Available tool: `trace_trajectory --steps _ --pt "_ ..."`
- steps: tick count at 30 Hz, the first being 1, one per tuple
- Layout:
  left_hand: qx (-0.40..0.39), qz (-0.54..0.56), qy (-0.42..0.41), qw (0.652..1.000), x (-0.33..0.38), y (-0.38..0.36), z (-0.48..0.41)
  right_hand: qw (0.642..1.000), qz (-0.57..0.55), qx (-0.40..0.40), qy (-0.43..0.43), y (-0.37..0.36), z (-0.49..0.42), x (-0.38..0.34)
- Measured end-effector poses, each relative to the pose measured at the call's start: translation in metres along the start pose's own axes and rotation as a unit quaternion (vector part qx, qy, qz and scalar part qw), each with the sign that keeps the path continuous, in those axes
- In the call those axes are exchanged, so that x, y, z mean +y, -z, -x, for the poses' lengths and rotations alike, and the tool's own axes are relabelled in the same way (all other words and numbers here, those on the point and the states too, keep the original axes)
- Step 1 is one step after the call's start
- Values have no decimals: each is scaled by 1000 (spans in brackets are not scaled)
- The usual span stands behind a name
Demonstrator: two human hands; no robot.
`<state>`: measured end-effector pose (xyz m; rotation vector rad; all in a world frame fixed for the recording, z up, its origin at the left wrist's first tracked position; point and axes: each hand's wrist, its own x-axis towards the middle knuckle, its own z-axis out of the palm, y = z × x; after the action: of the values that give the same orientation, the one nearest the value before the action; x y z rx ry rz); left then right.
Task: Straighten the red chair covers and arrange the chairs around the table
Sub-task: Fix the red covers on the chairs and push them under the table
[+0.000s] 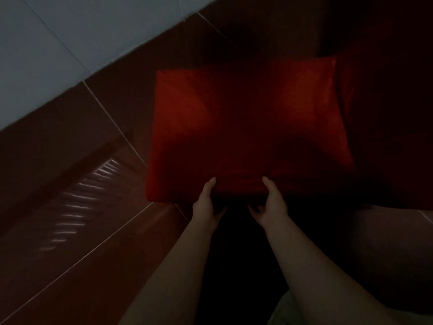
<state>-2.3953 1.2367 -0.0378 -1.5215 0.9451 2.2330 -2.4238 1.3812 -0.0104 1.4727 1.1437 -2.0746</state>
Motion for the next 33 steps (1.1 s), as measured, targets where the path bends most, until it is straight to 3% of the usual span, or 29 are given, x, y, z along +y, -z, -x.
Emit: trace_trajectory --steps 14,33 --pt "23 3 30 999 -5 10 22 997 33 68 -20 1 24 3" --pt "42 7 24 999 23 18 81 996 38 76 -36 -21 87 5"
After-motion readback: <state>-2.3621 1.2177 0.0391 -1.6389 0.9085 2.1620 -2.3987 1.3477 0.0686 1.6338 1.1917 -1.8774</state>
